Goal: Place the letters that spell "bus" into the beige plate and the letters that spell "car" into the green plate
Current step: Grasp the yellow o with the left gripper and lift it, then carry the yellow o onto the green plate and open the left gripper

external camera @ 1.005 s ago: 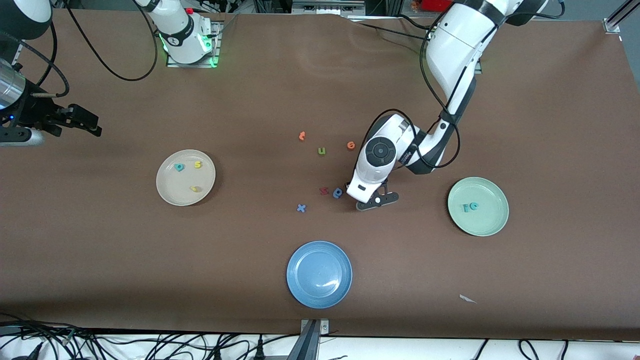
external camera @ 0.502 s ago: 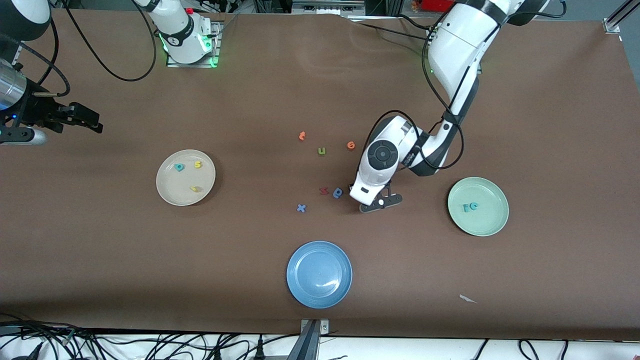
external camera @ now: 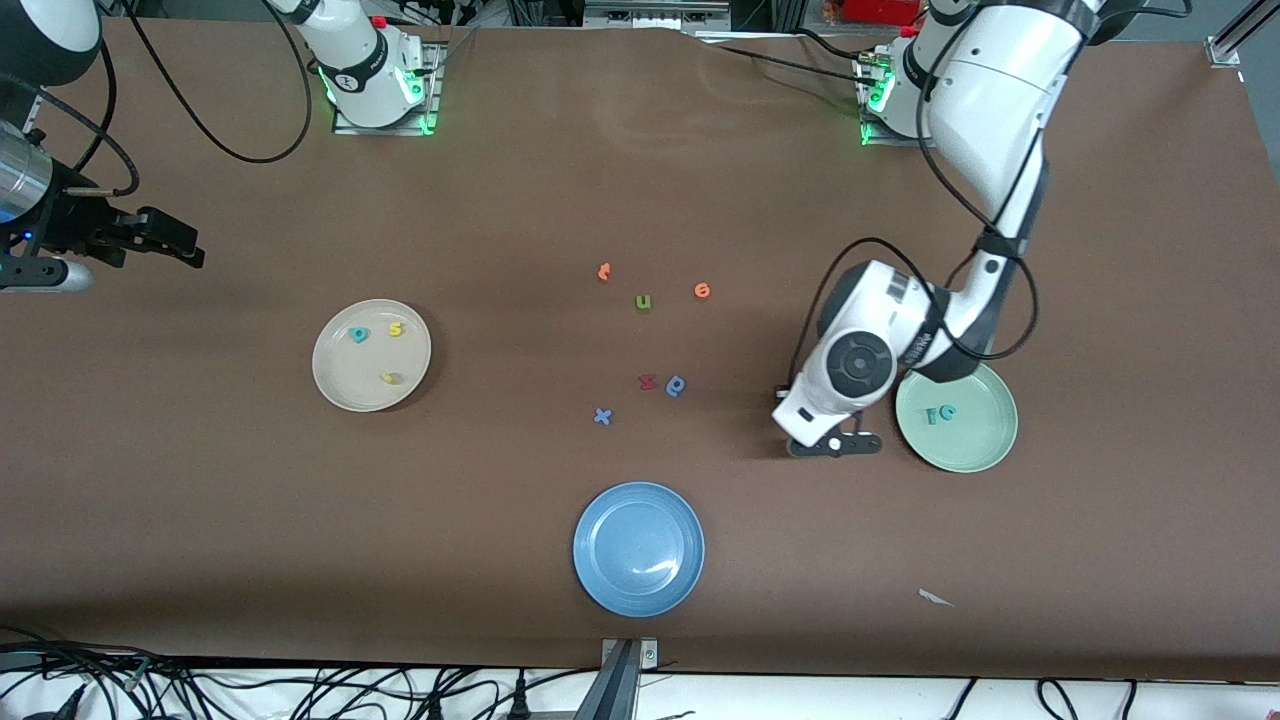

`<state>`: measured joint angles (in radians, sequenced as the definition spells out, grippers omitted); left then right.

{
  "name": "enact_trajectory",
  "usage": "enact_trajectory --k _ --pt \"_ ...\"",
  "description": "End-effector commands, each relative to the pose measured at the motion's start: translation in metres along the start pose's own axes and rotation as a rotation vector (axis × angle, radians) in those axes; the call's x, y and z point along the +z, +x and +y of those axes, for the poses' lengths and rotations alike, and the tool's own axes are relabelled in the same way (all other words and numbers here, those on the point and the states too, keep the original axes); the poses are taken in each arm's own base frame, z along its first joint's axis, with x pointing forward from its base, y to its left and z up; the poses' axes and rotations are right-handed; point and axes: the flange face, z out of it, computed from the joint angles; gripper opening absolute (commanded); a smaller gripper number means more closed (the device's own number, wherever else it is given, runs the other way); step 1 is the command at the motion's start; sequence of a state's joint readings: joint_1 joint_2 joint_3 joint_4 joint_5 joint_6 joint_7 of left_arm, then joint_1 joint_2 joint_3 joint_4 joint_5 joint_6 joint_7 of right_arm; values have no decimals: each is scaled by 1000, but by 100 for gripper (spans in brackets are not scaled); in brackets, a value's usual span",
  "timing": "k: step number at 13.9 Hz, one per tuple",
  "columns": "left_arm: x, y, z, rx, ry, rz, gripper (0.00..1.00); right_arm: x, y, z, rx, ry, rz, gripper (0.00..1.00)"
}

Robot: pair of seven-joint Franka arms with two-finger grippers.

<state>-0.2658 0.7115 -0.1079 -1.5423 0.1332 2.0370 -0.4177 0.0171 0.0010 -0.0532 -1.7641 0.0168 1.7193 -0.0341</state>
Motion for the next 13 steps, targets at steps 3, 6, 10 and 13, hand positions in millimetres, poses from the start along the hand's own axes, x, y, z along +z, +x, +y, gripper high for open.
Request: enact_trajectory --k 3,6,10,13 --pt "-12 12 -86 256 28 -59 14 15 29 -2 2 -19 70 100" --pt "-7 22 -142 408 11 -70 14 11 24 -1 -4 -22 62 100" --pt "-2 27 -194 582 63 -83 25 9 29 -2 -4 -29 97 100" --pt "-1 28 -194 606 56 -83 100 5 27 2 -7 -29 97 100"
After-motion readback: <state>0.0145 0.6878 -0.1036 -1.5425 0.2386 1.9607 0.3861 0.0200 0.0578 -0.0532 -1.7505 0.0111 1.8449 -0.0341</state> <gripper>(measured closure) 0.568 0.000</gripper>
